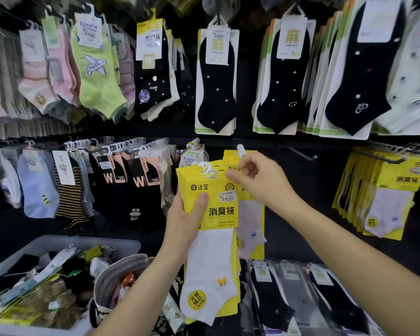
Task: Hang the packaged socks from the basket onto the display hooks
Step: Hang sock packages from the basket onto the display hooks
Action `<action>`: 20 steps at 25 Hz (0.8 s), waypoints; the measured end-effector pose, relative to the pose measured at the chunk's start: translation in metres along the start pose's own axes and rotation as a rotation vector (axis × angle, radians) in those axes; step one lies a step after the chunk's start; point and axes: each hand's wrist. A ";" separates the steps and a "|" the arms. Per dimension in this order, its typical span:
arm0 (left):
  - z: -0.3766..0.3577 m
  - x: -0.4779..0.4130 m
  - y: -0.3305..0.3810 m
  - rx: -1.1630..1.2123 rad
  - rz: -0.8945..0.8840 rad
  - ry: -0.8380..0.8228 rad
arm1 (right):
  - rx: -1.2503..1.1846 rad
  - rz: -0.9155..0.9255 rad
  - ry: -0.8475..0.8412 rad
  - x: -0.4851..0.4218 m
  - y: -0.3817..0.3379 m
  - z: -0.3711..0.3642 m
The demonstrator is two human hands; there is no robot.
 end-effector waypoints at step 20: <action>-0.041 0.019 -0.004 -0.019 -0.046 -0.168 | -0.043 -0.097 -0.068 0.017 0.018 0.022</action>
Point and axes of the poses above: each hand's wrist, its own x-axis away from the middle knuckle, its own z-axis out of the back of the hand, y = z × x, and after that the axes turned 15 degrees about x, right-handed
